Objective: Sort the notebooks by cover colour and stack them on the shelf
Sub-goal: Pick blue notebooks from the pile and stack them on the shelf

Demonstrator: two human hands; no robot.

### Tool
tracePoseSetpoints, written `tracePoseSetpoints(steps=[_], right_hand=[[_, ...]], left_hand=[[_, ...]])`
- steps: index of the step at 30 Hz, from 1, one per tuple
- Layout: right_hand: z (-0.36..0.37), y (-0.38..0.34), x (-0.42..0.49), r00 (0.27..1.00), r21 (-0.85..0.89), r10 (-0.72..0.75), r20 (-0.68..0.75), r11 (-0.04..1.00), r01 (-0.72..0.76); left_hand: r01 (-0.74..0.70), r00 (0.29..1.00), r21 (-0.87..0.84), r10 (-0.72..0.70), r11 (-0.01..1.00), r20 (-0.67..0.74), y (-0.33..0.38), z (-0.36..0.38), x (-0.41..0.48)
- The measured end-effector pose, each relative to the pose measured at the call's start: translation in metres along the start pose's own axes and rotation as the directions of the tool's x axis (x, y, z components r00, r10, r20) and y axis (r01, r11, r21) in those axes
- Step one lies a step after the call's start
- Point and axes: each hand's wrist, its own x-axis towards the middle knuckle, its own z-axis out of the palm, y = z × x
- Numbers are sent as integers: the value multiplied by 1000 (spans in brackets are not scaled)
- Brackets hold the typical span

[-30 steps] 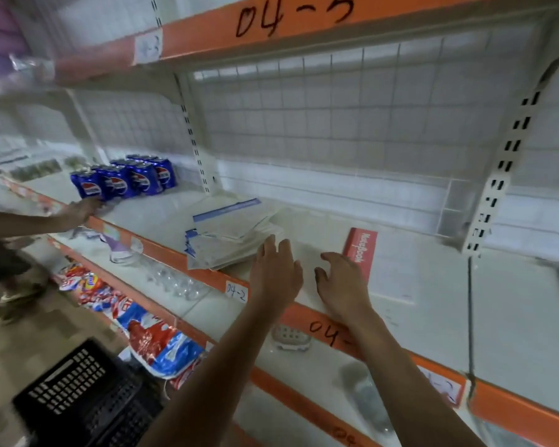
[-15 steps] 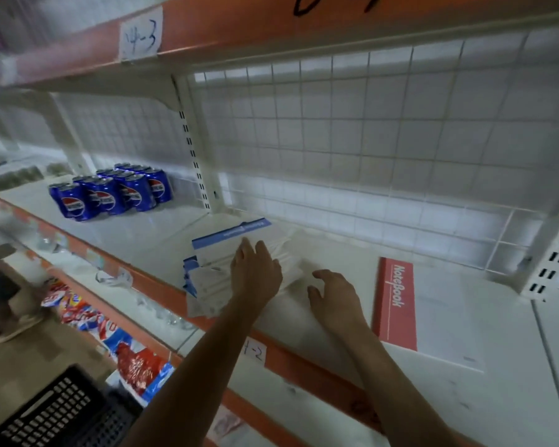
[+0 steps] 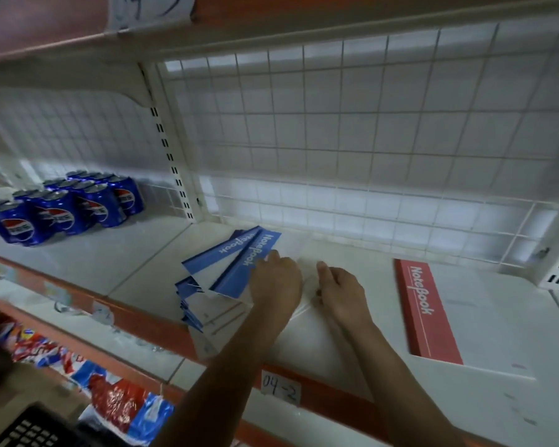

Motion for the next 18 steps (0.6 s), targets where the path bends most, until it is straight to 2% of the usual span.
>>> tracePoseSetpoints(steps=[2, 4, 5, 7, 8, 9, 10, 12, 14, 18], right_hand=[[-2, -6, 1, 990, 280, 131, 45, 950, -138], [-5, -10, 4, 969, 503, 216, 118, 829, -246], [-9, -12, 5, 965, 553, 233, 117, 792, -258], [-17, -13, 5, 962, 553, 264, 67, 793, -256], [-22, -12, 5, 963, 540, 267, 46, 804, -249], [-28, -12, 5, 962, 517, 272, 22, 821, -243], [-35, -11, 4, 964, 489, 267, -1, 841, -232], [-47, -11, 3, 969, 462, 241, -50, 866, -192], [-54, -7, 4, 968, 447, 236, -88, 877, -174], [-56, -1, 6, 958, 448, 272, -88, 870, -205]], left_hand=[[-138, 990, -174, 135, 975, -31, 8, -12, -4], [-220, 968, -468, 250, 856, 2, 11, -23, -6], [-225, 961, -564, 276, 794, 5, 8, -27, -6], [-188, 981, -638, 170, 747, -91, -3, -21, -2], [-131, 990, -601, 67, 789, -127, -12, -15, 4], [-19, 996, -517, -27, 856, -80, -21, -6, 10], [121, 993, -408, -115, 905, 40, -32, 2, 14], [317, 934, -297, -244, 901, 259, -47, 9, 16], [327, 930, -258, -263, 909, 256, -50, 14, 16], [143, 986, -111, -131, 984, 107, -32, 7, 3]])
